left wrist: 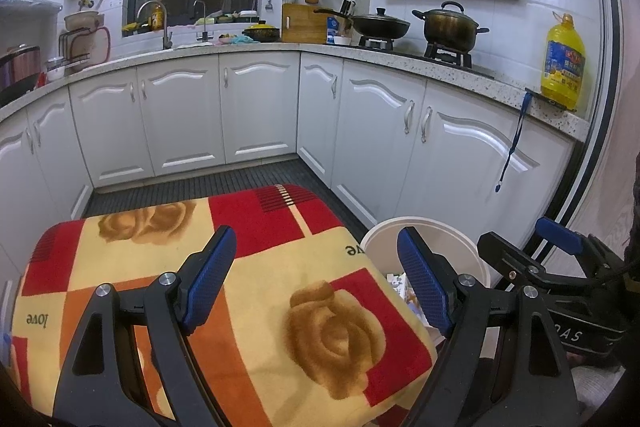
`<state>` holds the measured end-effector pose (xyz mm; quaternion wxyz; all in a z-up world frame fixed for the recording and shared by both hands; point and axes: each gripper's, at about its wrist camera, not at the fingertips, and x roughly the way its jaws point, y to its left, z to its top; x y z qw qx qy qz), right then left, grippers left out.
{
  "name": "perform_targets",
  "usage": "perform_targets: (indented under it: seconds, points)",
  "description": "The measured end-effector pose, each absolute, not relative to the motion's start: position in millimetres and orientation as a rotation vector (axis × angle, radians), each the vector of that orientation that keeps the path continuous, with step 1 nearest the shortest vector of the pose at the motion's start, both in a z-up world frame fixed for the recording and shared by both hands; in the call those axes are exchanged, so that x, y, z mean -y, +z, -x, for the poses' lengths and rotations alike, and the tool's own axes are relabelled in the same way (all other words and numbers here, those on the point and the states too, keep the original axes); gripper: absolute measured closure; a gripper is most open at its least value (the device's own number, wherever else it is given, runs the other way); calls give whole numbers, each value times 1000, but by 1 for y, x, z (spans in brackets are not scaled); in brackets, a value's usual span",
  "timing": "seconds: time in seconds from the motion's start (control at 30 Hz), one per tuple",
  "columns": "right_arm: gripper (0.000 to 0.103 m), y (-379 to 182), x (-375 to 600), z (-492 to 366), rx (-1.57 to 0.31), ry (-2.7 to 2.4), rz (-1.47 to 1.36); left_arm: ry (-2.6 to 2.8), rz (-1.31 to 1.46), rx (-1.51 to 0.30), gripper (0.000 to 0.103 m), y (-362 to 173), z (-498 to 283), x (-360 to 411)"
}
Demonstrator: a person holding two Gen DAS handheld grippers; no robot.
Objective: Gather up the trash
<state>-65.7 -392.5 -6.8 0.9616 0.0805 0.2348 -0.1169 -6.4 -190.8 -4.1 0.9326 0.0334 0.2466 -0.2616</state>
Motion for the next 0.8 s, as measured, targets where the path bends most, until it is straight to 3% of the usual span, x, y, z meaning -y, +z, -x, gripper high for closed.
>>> perform_targets:
  seconds: [0.8]
  points:
    - [0,-7,393,64,-482,-236,-161,-550,-73,-523,21,-7,5,192]
